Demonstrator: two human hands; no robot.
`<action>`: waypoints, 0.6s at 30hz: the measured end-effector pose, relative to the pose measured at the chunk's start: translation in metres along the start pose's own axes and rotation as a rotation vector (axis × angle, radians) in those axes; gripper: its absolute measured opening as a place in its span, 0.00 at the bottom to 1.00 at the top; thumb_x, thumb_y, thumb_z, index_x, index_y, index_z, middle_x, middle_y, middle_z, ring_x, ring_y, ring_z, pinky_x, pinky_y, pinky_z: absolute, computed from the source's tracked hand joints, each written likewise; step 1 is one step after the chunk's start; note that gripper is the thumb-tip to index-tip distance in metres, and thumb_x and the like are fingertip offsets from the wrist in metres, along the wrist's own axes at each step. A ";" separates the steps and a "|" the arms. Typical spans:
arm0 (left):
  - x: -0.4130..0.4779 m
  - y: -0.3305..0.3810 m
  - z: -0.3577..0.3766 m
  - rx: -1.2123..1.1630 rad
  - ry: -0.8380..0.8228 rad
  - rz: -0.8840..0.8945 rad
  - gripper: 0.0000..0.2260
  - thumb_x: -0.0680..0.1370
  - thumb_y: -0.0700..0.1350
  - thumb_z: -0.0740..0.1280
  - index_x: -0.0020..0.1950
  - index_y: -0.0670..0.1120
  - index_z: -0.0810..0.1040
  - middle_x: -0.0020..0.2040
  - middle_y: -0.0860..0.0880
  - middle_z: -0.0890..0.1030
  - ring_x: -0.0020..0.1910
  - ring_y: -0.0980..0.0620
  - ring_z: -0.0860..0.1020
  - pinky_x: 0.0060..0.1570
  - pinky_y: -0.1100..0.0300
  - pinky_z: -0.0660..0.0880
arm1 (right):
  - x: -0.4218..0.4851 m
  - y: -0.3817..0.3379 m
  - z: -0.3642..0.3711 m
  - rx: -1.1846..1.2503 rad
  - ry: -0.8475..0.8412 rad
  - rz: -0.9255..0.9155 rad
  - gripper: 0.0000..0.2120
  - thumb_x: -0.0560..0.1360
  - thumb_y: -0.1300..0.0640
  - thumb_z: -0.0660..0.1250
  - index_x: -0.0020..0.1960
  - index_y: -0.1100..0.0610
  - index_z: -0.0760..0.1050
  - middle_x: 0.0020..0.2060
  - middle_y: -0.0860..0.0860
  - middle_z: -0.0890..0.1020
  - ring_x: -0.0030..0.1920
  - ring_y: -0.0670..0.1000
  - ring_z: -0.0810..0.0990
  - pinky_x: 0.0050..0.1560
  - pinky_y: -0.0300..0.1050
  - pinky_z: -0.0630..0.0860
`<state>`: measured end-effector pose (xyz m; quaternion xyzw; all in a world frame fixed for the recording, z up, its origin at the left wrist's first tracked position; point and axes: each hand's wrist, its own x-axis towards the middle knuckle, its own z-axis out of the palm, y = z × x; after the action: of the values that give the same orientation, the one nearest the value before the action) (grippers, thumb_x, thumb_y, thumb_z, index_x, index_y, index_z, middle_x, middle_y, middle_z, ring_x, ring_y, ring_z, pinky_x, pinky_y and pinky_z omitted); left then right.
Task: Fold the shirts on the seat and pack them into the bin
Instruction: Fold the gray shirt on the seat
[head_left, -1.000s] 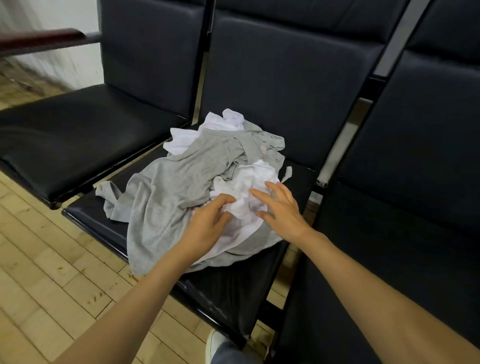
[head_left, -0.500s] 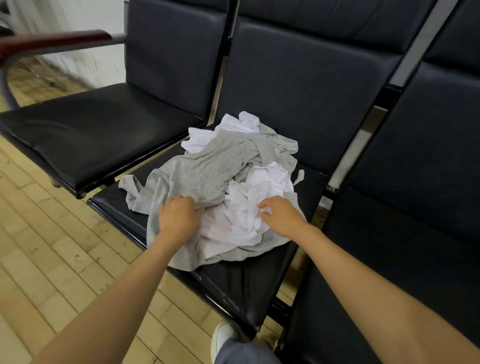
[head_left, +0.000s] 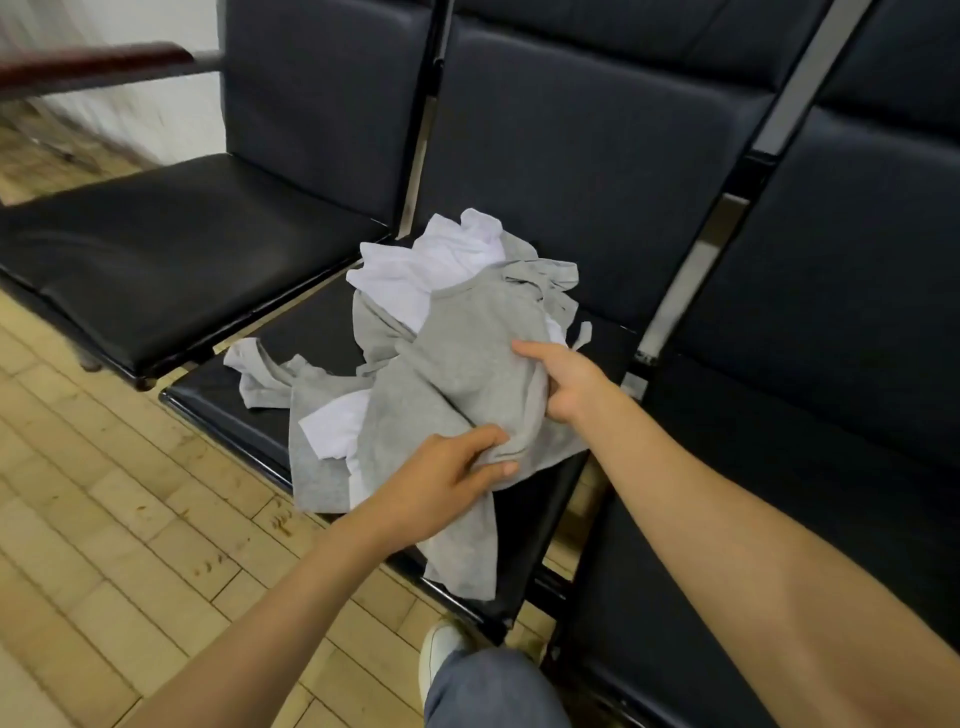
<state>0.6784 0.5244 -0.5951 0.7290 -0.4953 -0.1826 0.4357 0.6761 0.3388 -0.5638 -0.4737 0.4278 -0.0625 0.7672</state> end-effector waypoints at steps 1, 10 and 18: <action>0.000 -0.001 0.004 0.025 -0.008 -0.007 0.05 0.80 0.50 0.63 0.44 0.54 0.72 0.34 0.48 0.75 0.32 0.56 0.72 0.37 0.62 0.68 | -0.001 -0.001 -0.010 0.002 0.058 -0.032 0.18 0.72 0.62 0.71 0.61 0.62 0.76 0.55 0.58 0.81 0.51 0.56 0.80 0.47 0.50 0.78; 0.037 0.041 0.062 -0.044 0.110 -0.057 0.03 0.80 0.42 0.64 0.46 0.48 0.72 0.37 0.55 0.75 0.35 0.64 0.73 0.38 0.68 0.67 | -0.072 -0.006 -0.159 0.080 0.392 -0.323 0.06 0.75 0.62 0.68 0.50 0.56 0.78 0.49 0.53 0.81 0.49 0.51 0.80 0.42 0.42 0.76; 0.053 0.145 0.186 -0.407 -0.278 -0.056 0.09 0.77 0.41 0.68 0.55 0.49 0.74 0.46 0.59 0.78 0.47 0.65 0.77 0.47 0.73 0.71 | -0.165 0.046 -0.311 0.020 0.761 -0.362 0.16 0.76 0.56 0.68 0.63 0.55 0.74 0.60 0.55 0.78 0.57 0.54 0.78 0.55 0.51 0.77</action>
<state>0.4899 0.3745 -0.5709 0.6075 -0.4832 -0.3891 0.4961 0.3363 0.2371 -0.5587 -0.4768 0.5900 -0.3712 0.5356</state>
